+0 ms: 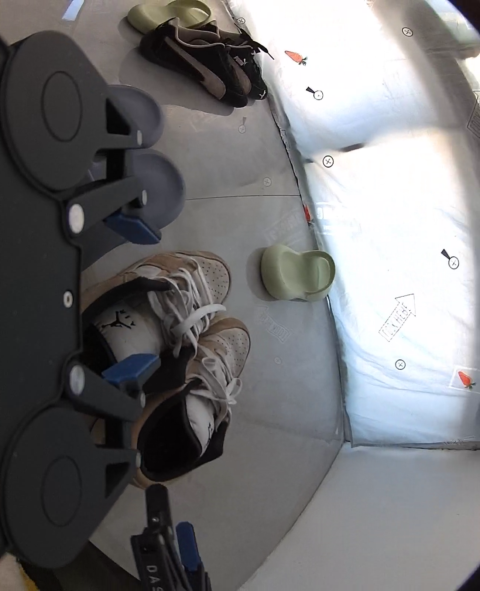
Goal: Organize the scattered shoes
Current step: 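Grasp the white-and-tan Jordan sneaker by its heel with the right gripper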
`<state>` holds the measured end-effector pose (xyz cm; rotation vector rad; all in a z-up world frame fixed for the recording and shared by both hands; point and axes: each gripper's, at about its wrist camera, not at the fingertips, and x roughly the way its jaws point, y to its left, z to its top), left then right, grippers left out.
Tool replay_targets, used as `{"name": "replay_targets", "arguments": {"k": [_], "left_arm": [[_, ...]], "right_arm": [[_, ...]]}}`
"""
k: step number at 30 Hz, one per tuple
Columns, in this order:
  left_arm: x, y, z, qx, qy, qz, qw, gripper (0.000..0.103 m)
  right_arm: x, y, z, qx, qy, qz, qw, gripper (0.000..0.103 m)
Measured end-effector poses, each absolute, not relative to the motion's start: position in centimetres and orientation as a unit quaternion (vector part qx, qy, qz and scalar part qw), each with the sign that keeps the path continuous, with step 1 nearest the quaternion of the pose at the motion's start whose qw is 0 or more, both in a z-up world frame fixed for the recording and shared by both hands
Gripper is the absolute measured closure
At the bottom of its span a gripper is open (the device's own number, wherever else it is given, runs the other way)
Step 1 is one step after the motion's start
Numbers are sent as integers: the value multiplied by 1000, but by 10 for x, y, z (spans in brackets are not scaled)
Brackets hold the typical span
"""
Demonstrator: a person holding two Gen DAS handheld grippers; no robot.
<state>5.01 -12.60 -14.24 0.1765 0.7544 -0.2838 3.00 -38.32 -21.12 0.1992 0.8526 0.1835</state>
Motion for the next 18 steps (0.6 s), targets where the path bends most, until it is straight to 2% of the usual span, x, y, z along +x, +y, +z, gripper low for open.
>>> {"name": "replay_targets", "arguments": {"k": [2, 4, 7, 14, 18], "left_arm": [[53, -121, -141, 76, 370, -125, 917, 33], [57, -116, -140, 66, 376, -111, 917, 33], [58, -106, -136, 38, 380, -99, 919, 33], [68, -88, -139, -8, 396, -70, 916, 33], [70, -83, -138, -11, 395, -60, 917, 33]], "right_arm": [[36, -379, -215, 106, 423, 110, 893, 18], [45, -375, -219, 122, 436, 130, 882, 27], [51, -362, -223, 129, 448, 151, 872, 27], [50, -330, -227, 13, 463, 150, 874, 26], [59, -341, -226, 24, 462, 131, 877, 26]]}}
